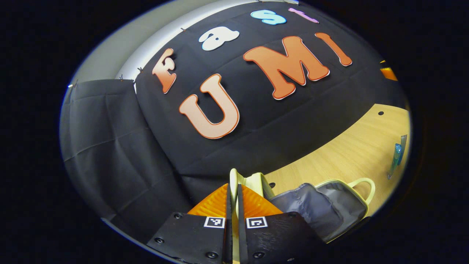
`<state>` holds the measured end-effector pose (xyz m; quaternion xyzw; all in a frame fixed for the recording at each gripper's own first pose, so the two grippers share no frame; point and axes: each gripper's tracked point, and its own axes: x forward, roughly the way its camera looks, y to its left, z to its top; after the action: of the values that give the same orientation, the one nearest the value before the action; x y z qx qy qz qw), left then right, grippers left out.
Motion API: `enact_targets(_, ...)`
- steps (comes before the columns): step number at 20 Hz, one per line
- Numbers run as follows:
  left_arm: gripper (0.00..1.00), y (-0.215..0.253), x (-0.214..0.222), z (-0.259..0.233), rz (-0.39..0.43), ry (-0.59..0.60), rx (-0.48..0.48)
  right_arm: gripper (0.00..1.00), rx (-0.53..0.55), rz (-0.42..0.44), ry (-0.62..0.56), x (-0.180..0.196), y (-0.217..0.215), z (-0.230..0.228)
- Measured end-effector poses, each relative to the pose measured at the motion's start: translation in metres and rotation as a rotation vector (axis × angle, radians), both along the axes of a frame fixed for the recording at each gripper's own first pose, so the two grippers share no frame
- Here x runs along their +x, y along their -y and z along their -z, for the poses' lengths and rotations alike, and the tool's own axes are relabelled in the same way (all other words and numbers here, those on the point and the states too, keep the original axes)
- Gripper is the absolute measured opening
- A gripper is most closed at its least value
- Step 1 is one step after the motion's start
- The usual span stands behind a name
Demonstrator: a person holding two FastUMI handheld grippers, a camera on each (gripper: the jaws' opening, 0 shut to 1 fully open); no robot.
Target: First open the suitcase, pack the skin care products into it, and then close the suitcase.
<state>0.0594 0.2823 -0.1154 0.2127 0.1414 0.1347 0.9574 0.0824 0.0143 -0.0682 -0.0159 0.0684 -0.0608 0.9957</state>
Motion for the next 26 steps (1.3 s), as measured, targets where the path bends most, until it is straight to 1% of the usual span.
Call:
enact_targets(2, 0.07, -0.017, 0.001, 0.004, -0.012, 0.004, 0.011, 0.95, -0.007, 0.007, -0.014, 0.000, -0.004, 0.005)
enact_targets(3, 0.09, -0.026, 0.001, 0.007, -0.019, 0.004, 0.017, 0.95, -0.010, 0.011, -0.021, -0.001, -0.007, 0.007)
enact_targets(5, 0.07, -0.046, -0.003, 0.014, -0.034, 0.005, 0.022, 0.95, -0.016, 0.023, -0.032, -0.001, -0.011, 0.010)
enact_targets(6, 0.09, -0.056, -0.004, 0.018, -0.043, 0.004, 0.022, 0.95, -0.017, 0.028, -0.036, -0.002, -0.013, 0.011)
enact_targets(7, 0.07, -0.067, -0.004, 0.022, -0.053, -0.001, 0.019, 0.95, -0.019, 0.033, -0.039, -0.003, -0.015, 0.011)
enact_targets(8, 0.07, -0.079, -0.006, 0.029, -0.064, -0.010, 0.015, 0.95, -0.019, 0.036, -0.043, -0.004, -0.015, 0.011)
enact_targets(14, 0.07, -0.143, -0.010, 0.065, -0.121, -0.065, -0.057, 0.95, -0.008, 0.071, -0.075, -0.005, -0.030, 0.020)
enact_targets(17, 0.07, -0.165, -0.006, 0.092, -0.126, -0.108, -0.062, 0.95, -0.009, 0.081, -0.099, -0.005, -0.038, 0.026)
enact_targets(18, 0.09, -0.173, -0.005, 0.099, -0.124, -0.123, -0.055, 0.95, -0.007, 0.082, -0.106, -0.005, -0.041, 0.028)
enact_targets(19, 0.07, -0.177, -0.004, 0.106, -0.117, -0.132, -0.053, 0.95, -0.007, 0.085, -0.111, -0.003, -0.045, 0.029)
enact_targets(22, 0.07, -0.190, 0.001, 0.132, -0.116, -0.169, -0.048, 0.95, -0.021, 0.086, -0.119, -0.001, -0.055, 0.031)
enact_targets(26, 0.07, -0.208, 0.002, 0.176, -0.154, -0.232, -0.084, 0.95, -0.046, 0.080, -0.116, 0.003, -0.065, 0.027)
